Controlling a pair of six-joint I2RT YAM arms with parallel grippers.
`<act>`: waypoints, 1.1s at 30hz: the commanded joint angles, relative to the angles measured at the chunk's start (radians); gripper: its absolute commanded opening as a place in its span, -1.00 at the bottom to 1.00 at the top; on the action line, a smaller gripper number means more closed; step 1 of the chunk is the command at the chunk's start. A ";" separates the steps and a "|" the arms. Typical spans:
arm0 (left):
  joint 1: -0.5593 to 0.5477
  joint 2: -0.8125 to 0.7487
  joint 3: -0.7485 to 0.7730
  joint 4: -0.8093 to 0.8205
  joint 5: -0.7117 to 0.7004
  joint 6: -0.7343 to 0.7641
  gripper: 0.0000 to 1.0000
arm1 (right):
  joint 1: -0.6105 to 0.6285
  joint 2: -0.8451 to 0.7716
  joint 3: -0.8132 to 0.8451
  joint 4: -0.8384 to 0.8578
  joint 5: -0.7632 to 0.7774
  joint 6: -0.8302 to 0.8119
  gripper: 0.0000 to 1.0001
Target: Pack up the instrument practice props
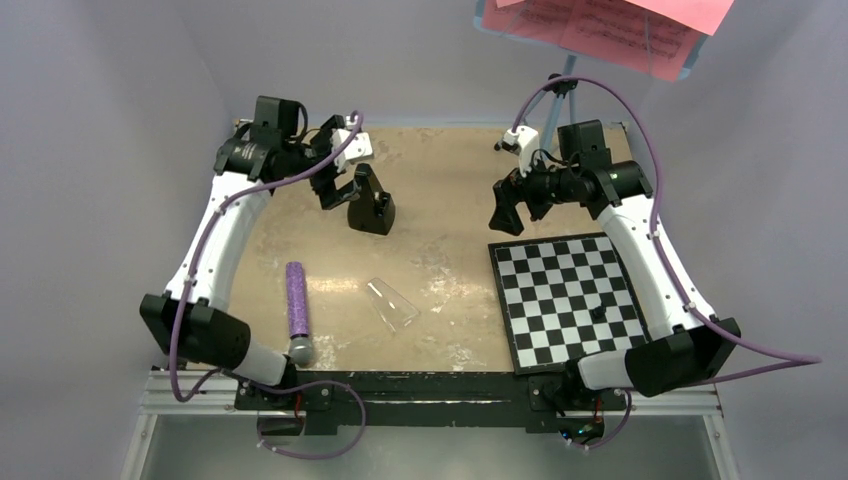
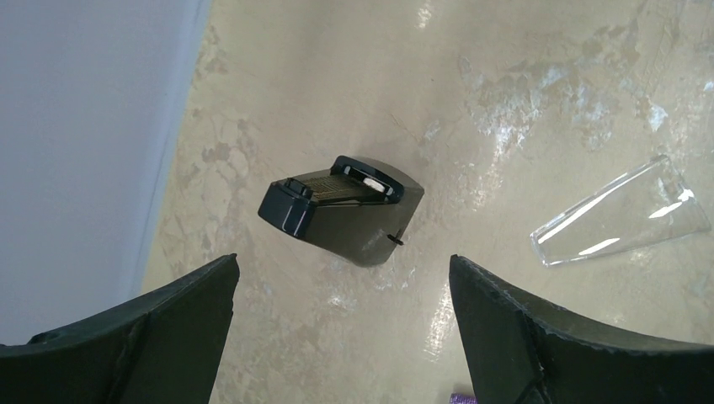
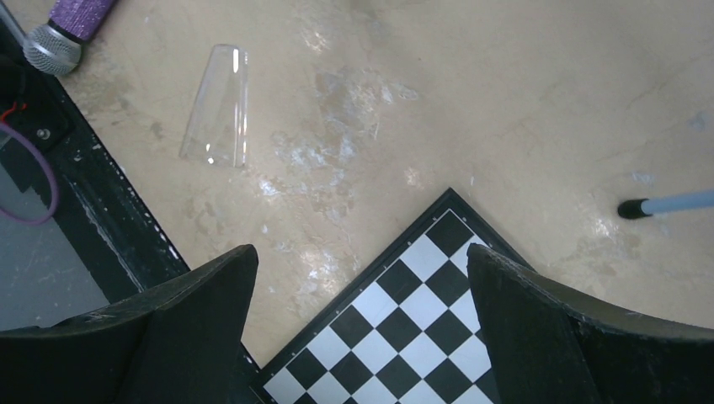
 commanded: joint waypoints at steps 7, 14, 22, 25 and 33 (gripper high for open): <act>-0.001 0.267 0.221 -0.132 0.011 0.220 0.94 | 0.021 -0.025 0.020 -0.007 -0.068 -0.056 0.97; 0.000 0.380 0.292 -0.161 0.006 0.337 0.84 | 0.022 -0.041 -0.008 -0.019 -0.075 -0.071 0.97; -0.001 0.481 0.409 -0.217 0.003 0.398 0.66 | 0.022 -0.037 -0.030 -0.028 -0.086 -0.091 0.97; -0.001 0.509 0.427 -0.246 0.005 0.422 0.57 | 0.023 -0.025 -0.025 -0.033 -0.092 -0.097 0.97; -0.001 0.553 0.448 -0.296 0.010 0.466 0.21 | 0.022 0.002 -0.014 -0.028 -0.109 -0.089 0.97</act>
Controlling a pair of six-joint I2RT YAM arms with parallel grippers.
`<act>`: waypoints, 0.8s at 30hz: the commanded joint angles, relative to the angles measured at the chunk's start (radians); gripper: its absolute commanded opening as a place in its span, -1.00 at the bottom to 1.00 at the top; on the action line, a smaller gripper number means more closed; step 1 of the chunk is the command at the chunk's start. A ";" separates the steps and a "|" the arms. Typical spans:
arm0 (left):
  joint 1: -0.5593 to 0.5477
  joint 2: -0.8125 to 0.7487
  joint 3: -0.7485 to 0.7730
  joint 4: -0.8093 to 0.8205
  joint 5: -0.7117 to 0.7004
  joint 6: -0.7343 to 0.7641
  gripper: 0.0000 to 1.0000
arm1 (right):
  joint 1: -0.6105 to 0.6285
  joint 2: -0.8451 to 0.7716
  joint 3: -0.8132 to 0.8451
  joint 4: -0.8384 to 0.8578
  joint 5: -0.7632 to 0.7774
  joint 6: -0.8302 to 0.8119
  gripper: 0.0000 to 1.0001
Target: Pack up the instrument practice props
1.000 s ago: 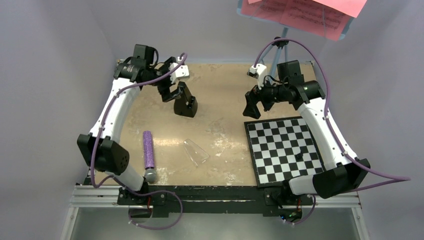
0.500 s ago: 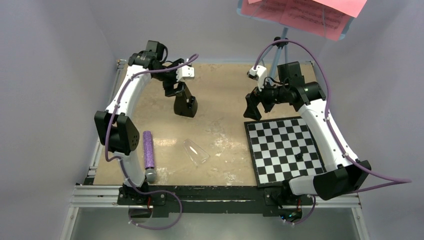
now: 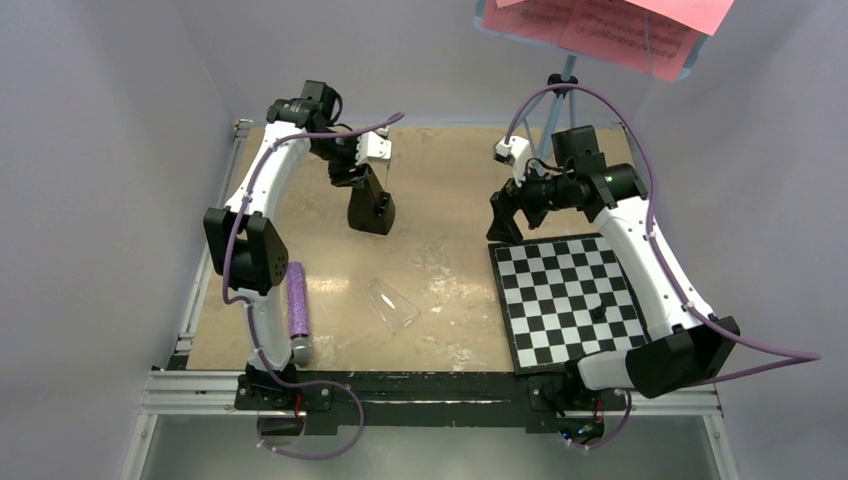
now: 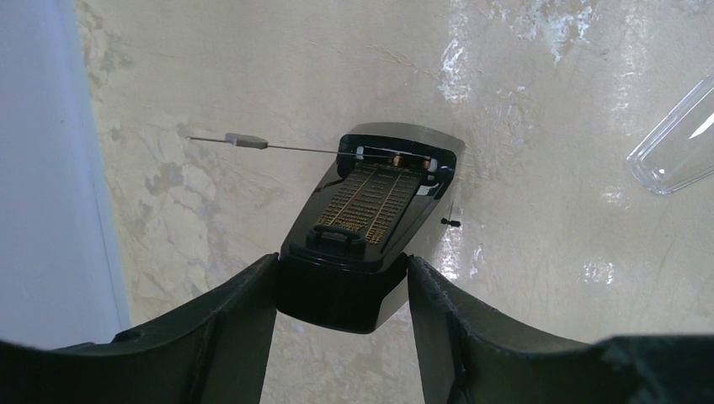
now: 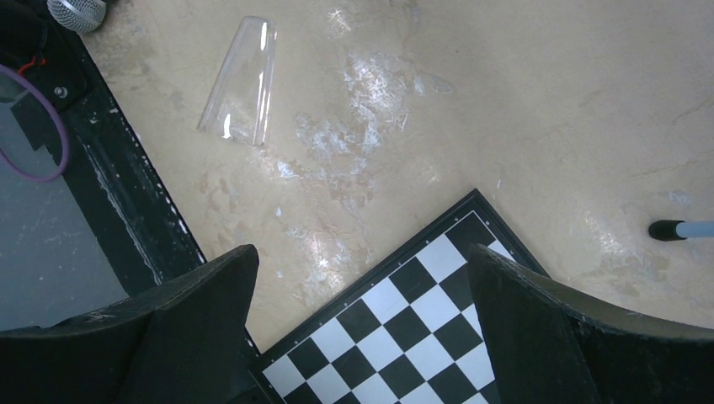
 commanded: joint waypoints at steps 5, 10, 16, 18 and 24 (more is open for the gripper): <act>-0.002 0.022 0.038 -0.031 0.053 0.068 0.04 | 0.002 0.022 0.016 -0.001 -0.054 0.000 0.97; -0.013 0.022 0.025 -0.077 0.085 0.109 -0.28 | 0.003 0.038 0.021 0.002 -0.059 0.018 0.97; -0.030 0.021 0.010 -0.128 0.114 0.165 -1.00 | 0.002 0.054 0.039 -0.002 -0.074 0.029 0.97; -0.033 0.015 0.018 -0.129 0.148 0.128 -1.00 | 0.003 0.058 0.044 -0.004 -0.078 0.029 0.97; -0.047 -0.020 0.072 -0.117 0.258 -0.011 -1.00 | 0.002 0.069 0.067 -0.025 -0.092 0.033 0.97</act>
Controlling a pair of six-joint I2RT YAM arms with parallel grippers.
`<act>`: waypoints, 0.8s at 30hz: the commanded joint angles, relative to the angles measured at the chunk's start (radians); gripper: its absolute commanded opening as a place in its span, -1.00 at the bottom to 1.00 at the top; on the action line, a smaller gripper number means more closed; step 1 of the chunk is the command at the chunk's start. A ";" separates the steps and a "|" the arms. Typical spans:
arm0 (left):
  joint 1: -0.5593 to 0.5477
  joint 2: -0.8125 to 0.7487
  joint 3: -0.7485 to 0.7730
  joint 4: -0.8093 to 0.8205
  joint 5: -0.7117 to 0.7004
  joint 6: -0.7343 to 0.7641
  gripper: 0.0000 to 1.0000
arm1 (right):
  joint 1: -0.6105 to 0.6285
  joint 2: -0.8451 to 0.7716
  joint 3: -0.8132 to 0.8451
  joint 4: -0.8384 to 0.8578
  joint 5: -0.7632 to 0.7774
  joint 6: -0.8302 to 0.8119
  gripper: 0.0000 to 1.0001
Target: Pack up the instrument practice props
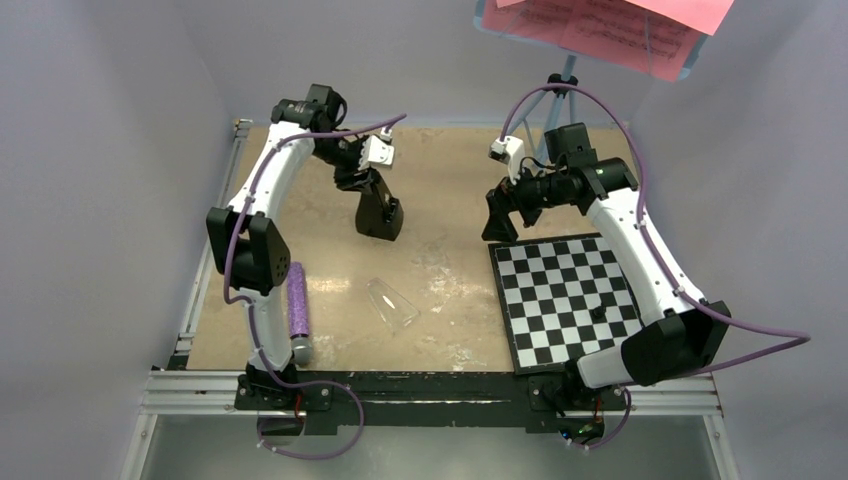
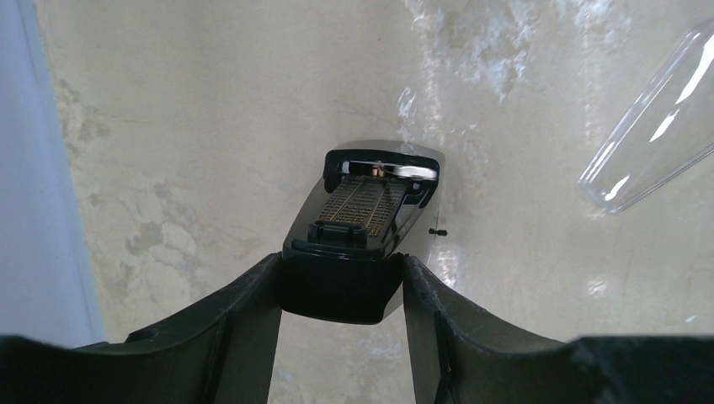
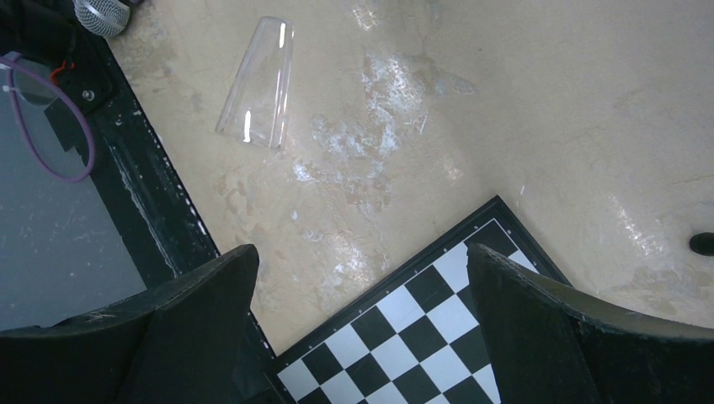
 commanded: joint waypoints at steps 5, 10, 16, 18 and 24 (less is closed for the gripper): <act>-0.040 -0.070 0.072 -0.019 0.236 -0.160 -1.00 | 0.003 0.017 0.070 -0.054 -0.056 -0.003 0.97; -0.086 -0.127 -0.044 0.011 0.268 -0.145 -1.00 | 0.003 0.024 0.046 -0.055 -0.073 -0.022 0.97; -0.132 -0.180 -0.154 0.034 0.335 -0.107 -1.00 | 0.003 0.018 0.009 -0.124 -0.130 -0.194 0.92; -0.148 -0.207 -0.201 0.047 0.356 -0.076 -1.00 | 0.004 0.027 -0.012 -0.127 -0.145 -0.258 0.88; -0.160 -0.303 -0.412 0.227 0.320 -0.064 -1.00 | 0.064 0.121 -0.038 -0.038 -0.180 -0.354 0.65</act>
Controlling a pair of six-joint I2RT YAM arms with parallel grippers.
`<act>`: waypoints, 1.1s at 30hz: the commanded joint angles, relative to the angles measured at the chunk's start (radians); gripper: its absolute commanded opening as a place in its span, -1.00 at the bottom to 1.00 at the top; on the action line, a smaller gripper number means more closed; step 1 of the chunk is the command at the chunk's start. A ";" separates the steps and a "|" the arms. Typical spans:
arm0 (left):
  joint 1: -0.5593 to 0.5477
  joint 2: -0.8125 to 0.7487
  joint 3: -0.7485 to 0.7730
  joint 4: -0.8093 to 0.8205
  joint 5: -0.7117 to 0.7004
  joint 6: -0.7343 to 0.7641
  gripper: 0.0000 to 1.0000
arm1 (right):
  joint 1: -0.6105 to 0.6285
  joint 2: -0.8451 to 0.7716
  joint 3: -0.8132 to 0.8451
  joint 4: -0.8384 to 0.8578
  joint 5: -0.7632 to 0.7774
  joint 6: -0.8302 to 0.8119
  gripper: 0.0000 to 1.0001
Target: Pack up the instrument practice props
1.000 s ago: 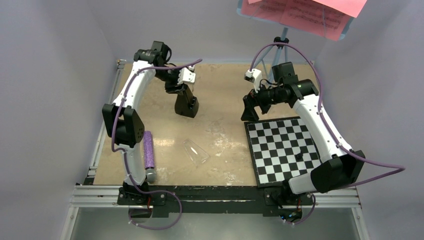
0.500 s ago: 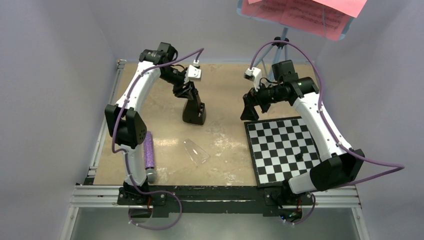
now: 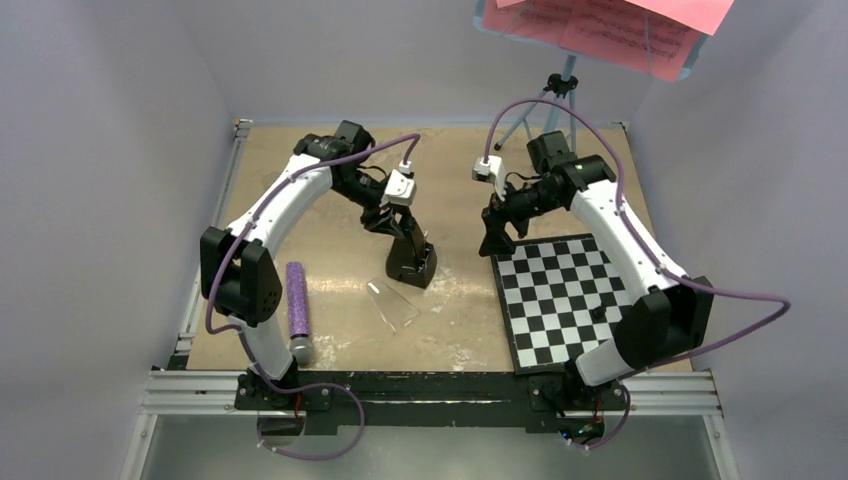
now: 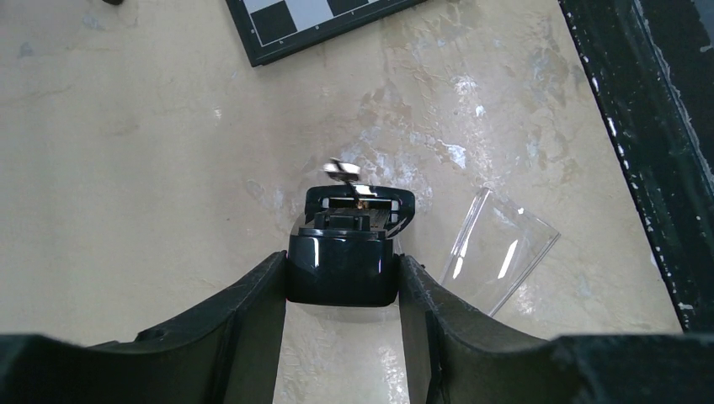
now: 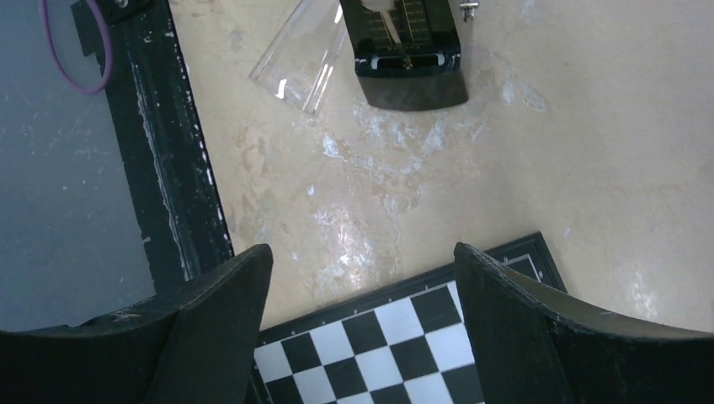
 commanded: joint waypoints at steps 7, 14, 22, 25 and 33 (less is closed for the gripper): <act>-0.003 -0.164 -0.226 0.337 -0.005 -0.031 -1.00 | 0.115 0.148 -0.032 0.214 -0.120 -0.052 0.20; -0.016 -0.164 -0.263 0.517 -0.025 -0.252 -1.00 | 0.112 0.164 -0.097 0.479 -0.095 0.209 0.16; -0.047 -0.169 -0.275 0.600 0.009 -0.392 -1.00 | 0.132 0.235 -0.110 0.725 0.012 0.468 0.30; -0.046 -0.182 -0.305 0.597 0.000 -0.369 -1.00 | 0.134 0.257 -0.094 0.732 0.050 0.472 0.24; -0.037 -0.201 -0.331 0.545 -0.011 -0.305 -1.00 | 0.134 0.273 -0.065 0.694 0.032 0.418 -0.31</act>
